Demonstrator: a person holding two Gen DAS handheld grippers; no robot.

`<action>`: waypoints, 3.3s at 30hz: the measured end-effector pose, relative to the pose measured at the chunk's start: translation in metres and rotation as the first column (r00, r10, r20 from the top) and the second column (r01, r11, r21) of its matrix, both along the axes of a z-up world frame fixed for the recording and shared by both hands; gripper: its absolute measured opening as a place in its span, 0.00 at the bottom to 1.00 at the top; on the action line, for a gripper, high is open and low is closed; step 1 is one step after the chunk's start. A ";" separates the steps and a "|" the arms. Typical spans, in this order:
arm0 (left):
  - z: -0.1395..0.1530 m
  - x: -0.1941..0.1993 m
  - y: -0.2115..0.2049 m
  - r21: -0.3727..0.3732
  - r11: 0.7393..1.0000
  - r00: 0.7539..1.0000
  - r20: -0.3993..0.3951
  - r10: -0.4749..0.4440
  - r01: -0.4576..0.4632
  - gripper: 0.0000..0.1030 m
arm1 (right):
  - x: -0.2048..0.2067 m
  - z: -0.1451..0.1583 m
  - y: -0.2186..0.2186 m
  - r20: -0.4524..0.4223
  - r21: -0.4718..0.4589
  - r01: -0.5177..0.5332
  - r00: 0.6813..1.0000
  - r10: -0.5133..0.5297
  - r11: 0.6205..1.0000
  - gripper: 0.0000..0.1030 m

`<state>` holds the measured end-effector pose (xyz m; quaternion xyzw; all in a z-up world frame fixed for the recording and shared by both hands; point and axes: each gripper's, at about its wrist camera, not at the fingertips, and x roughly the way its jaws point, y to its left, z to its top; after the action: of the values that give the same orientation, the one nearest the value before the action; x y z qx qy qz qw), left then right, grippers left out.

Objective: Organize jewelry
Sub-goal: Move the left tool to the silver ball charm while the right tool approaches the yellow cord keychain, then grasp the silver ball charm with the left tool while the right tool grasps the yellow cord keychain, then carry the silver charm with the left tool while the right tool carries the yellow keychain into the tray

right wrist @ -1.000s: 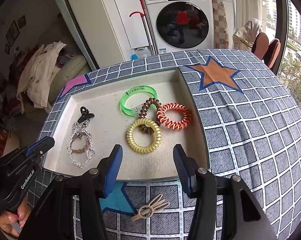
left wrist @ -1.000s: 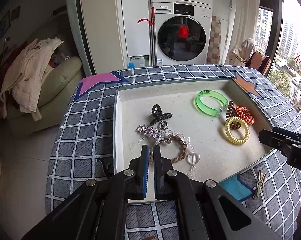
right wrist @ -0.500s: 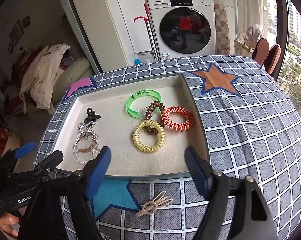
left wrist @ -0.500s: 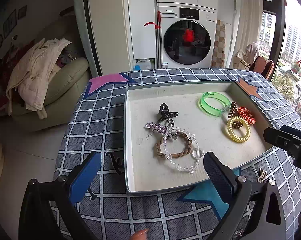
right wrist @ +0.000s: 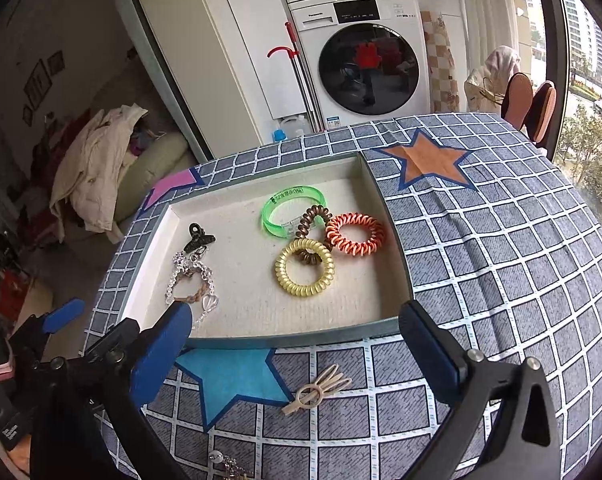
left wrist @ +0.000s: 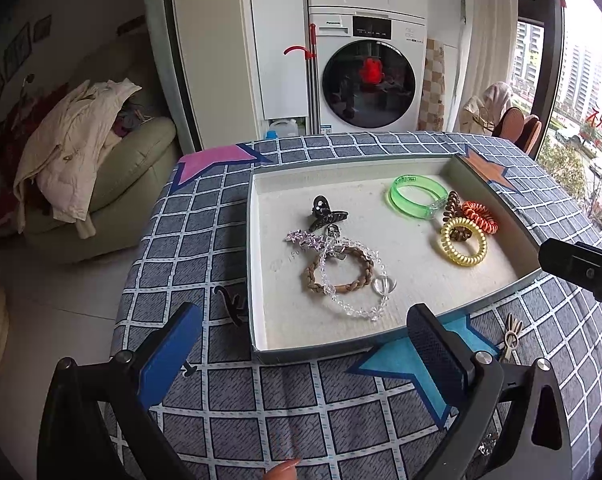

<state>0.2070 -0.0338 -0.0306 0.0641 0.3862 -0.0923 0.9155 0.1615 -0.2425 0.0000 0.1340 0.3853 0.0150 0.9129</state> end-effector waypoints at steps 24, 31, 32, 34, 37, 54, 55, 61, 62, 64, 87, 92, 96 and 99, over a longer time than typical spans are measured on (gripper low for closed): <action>-0.033 -0.083 0.005 -0.027 0.996 0.989 -0.119 -0.087 0.084 1.00 | -0.089 -0.044 0.006 -0.175 -0.061 -0.079 0.982 0.067 0.995 1.00; -0.033 -0.099 -0.005 -0.023 0.988 0.982 -0.109 -0.154 0.152 1.00 | -0.114 -0.056 0.012 -0.201 -0.109 -0.107 0.976 0.084 0.988 0.95; -0.033 -0.100 -0.007 -0.016 0.986 0.980 -0.107 -0.166 0.165 1.00 | -0.115 -0.057 0.015 -0.201 -0.118 -0.115 0.976 0.090 0.986 0.95; -0.033 -0.102 -0.012 -0.005 0.982 0.976 -0.109 -0.188 0.188 1.00 | -0.117 -0.057 0.020 -0.195 -0.132 -0.133 0.975 0.106 0.982 0.89; -0.034 -0.103 -0.017 0.009 0.977 0.971 -0.115 -0.209 0.211 1.00 | -0.117 -0.059 0.028 -0.201 -0.143 -0.164 0.970 0.133 0.976 0.75; -0.036 -0.102 -0.034 -0.004 0.961 0.952 -0.134 -0.276 0.278 1.00 | -0.118 -0.065 0.051 -0.205 -0.247 -0.255 0.957 0.207 0.935 0.17; -0.036 -0.102 -0.036 -0.005 0.960 0.951 -0.135 -0.280 0.282 1.00 | -0.119 -0.064 0.051 -0.206 -0.247 -0.252 0.957 0.203 0.936 0.14; -0.038 -0.099 -0.047 -0.034 0.955 0.942 -0.152 -0.298 0.296 1.00 | -0.122 -0.064 0.043 -0.201 -0.250 -0.217 0.965 0.169 0.943 0.14; -0.039 -0.098 -0.050 -0.035 0.955 0.942 -0.157 -0.297 0.296 1.00 | -0.122 -0.064 0.041 -0.200 -0.250 -0.213 0.966 0.165 0.945 0.14; -0.041 -0.097 -0.054 -0.037 0.954 0.940 -0.164 -0.300 0.298 1.00 | -0.123 -0.064 0.038 -0.199 -0.241 -0.206 0.967 0.160 0.948 0.14; -0.035 -0.097 -0.050 -0.127 0.943 0.930 -0.171 -0.326 0.307 0.31 | -0.123 -0.065 0.037 -0.192 -0.223 -0.194 0.970 0.152 0.955 0.14; -0.033 -0.096 -0.039 -0.150 0.948 0.937 -0.174 -0.304 0.280 0.31 | -0.124 -0.063 0.033 -0.189 -0.196 -0.183 0.971 0.145 0.963 0.14; -0.027 -0.096 -0.033 -0.159 0.951 0.943 -0.163 -0.292 0.266 0.31 | -0.123 -0.060 0.029 -0.183 -0.181 -0.173 0.973 0.140 0.968 0.14; -0.023 -0.096 -0.029 -0.166 0.951 0.946 -0.156 -0.285 0.259 0.31 | -0.122 -0.057 0.028 -0.175 -0.167 -0.166 0.975 0.137 0.972 0.14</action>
<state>0.1109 -0.0624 -0.0535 0.0423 0.4460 -0.2509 0.8581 0.0400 -0.2148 -0.0565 0.0218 0.4671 0.0389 0.8831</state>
